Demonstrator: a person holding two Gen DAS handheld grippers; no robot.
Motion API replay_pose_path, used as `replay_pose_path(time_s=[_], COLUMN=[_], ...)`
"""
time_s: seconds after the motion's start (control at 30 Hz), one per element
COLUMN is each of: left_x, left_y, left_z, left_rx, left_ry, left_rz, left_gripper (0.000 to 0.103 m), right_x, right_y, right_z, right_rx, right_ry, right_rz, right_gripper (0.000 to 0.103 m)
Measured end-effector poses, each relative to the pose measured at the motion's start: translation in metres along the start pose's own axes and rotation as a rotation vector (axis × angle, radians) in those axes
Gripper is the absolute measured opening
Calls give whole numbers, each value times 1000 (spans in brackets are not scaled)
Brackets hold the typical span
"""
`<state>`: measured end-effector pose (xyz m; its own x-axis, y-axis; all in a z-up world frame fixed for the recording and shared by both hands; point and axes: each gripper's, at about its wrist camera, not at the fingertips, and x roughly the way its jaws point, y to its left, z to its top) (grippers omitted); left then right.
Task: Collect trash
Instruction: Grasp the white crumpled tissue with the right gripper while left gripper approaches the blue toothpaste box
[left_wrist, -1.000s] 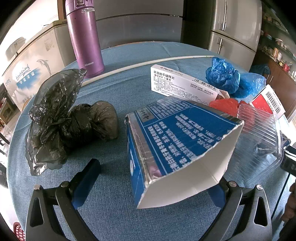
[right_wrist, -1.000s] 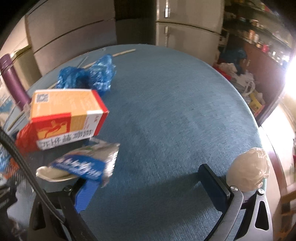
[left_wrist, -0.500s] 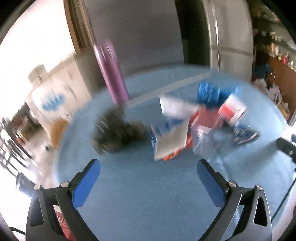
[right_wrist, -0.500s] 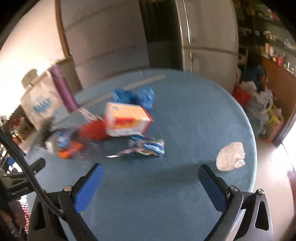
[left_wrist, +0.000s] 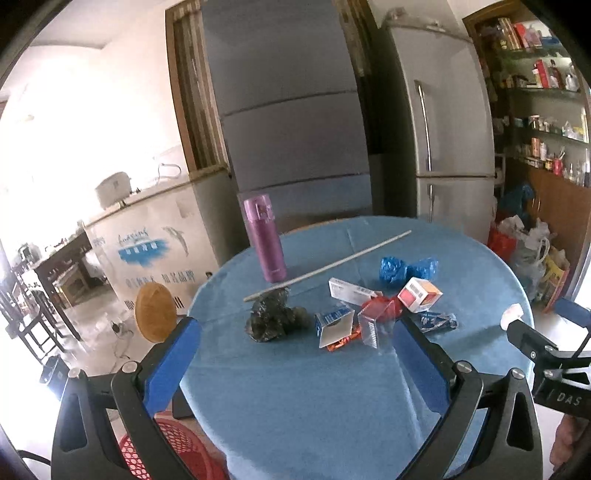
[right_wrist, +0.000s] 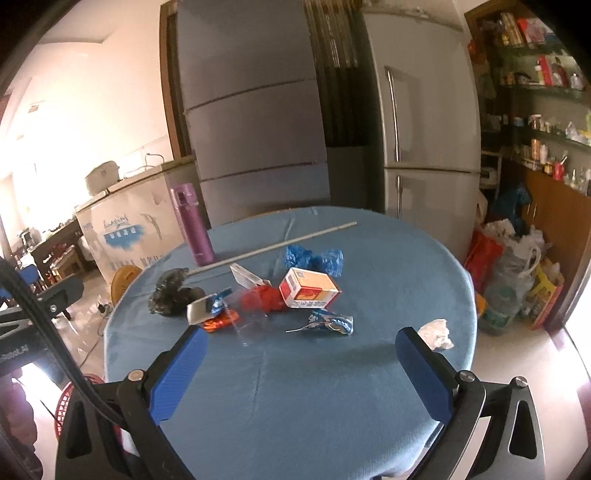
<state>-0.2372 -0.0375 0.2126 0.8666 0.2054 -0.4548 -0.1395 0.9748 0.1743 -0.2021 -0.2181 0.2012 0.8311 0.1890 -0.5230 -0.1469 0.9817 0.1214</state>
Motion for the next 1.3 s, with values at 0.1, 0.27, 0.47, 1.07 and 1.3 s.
replay_pose_path(time_s=[0.1, 0.27, 0.47, 1.07, 1.3], left_x=[-16, -28, -28, -15, -3], left_y=[2, 5, 3, 1, 1], left_z=[0, 0, -5, -9, -10], left_rx=[-11, -19, -15, 8, 3], left_ry=[-16, -11, 5, 28, 45], left_rz=[8, 16, -9, -40, -40], left_gripper=[103, 103, 103, 103, 103], right_x=[-15, -29, -30, -8, 0], right_y=[4, 0, -7, -18, -30], right_z=[1, 2, 3, 4, 5], right_rx=[-13, -5, -15, 13, 35], right_ry=[-8, -19, -13, 41, 56], right_rz=[-20, -36, -77, -96, -96], right_gripper=[103, 103, 103, 103, 103])
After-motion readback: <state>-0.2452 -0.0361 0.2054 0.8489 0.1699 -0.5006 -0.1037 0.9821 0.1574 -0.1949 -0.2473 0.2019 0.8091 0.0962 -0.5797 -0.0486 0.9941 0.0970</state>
